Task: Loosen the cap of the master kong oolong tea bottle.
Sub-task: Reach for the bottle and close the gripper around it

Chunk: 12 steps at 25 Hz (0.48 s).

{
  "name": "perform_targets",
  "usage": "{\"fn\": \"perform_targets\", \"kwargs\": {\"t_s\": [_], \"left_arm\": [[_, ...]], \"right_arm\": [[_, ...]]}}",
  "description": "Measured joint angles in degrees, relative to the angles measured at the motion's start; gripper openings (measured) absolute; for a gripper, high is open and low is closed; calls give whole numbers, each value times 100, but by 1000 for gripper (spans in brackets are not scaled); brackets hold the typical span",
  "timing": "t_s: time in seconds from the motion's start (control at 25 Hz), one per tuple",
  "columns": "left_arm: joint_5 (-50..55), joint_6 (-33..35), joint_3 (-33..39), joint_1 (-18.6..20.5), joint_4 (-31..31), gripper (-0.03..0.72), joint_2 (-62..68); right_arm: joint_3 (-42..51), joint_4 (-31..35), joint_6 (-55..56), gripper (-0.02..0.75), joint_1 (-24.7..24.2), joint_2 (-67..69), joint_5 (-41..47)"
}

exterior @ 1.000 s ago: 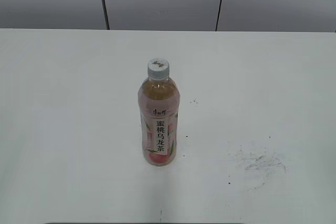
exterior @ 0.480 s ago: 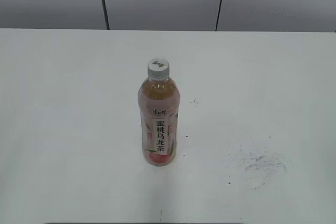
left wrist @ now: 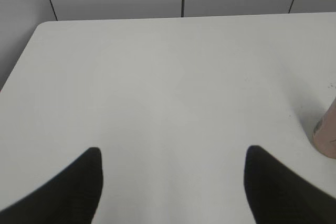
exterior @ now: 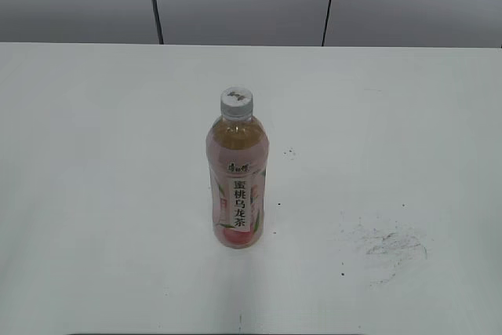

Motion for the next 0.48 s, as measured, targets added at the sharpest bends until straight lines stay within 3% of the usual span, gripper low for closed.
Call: {"fn": "perform_targets", "kwargs": {"t_s": [0.24,0.48], "left_arm": [[-274,30,-94,-408,61,499,0],[-1319,30,-100,-428,13,499,191]], "right_arm": [[0,0,0,501,0,0,0],[0,0,0,501,0,0,-1]]}}
